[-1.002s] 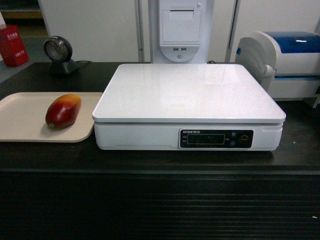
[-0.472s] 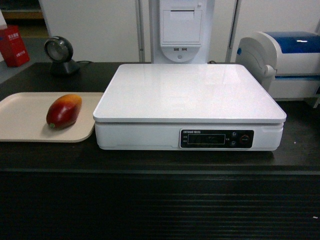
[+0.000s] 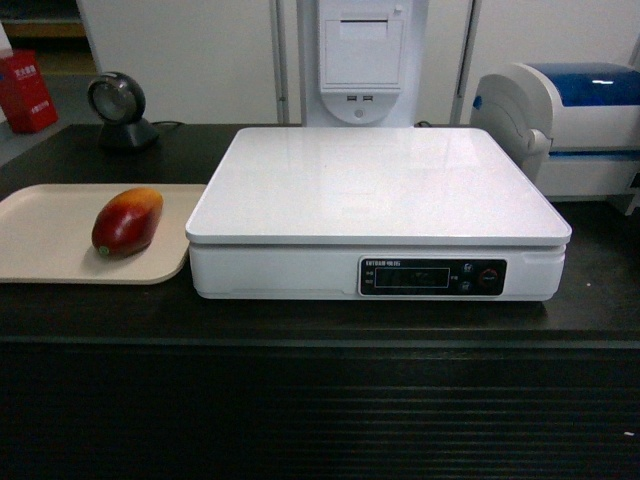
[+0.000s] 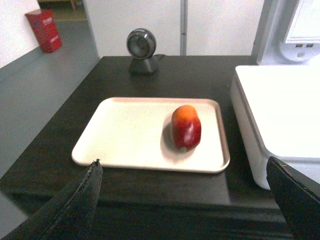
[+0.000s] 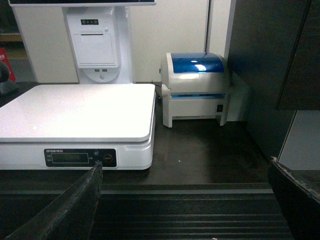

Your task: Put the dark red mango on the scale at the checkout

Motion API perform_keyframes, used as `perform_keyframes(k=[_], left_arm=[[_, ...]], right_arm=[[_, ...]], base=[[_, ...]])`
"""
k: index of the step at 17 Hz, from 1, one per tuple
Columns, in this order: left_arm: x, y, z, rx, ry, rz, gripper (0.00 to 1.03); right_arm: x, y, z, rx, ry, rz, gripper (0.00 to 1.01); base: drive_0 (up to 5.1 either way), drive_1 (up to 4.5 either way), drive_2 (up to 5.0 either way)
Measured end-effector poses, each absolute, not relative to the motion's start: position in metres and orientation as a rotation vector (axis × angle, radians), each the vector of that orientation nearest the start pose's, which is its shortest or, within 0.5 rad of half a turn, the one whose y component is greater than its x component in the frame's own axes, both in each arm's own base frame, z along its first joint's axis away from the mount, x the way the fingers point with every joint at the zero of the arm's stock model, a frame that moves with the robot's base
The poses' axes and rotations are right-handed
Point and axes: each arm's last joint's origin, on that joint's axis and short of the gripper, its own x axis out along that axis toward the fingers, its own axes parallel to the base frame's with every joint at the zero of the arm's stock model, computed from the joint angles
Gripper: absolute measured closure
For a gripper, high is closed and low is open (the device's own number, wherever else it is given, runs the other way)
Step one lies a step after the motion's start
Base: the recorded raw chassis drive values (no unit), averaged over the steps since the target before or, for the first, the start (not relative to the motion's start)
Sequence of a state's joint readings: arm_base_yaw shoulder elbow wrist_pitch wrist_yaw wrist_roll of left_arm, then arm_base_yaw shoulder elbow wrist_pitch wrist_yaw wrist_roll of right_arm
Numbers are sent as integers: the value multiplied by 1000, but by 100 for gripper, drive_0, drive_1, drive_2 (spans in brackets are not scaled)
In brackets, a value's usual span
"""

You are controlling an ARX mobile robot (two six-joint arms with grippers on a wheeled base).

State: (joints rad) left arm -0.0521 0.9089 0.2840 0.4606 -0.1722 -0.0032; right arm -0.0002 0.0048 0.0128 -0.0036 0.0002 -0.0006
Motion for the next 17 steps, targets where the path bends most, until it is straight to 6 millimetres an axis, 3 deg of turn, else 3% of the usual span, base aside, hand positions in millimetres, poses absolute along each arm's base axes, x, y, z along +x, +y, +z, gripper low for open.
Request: perform_keyframes(k=[2, 6, 9, 13, 17], left_arm=[[233, -3, 199, 0, 191, 41, 5], [325, -10, 167, 0, 395, -88, 5], [382, -11, 145, 28, 517, -118, 5], [428, 3, 142, 51, 572, -114, 5], [449, 15, 143, 60, 597, -91, 5]], right_arm=[[97, 0, 167, -1, -4, 0, 3], [97, 0, 167, -1, -4, 0, 3], [97, 0, 167, -1, -5, 0, 3], [97, 0, 167, -1, -4, 0, 3], [97, 0, 167, -1, -4, 0, 3]], base=[[0, 0, 0], [0, 0, 0], [0, 0, 0], [0, 0, 0], [0, 0, 0]])
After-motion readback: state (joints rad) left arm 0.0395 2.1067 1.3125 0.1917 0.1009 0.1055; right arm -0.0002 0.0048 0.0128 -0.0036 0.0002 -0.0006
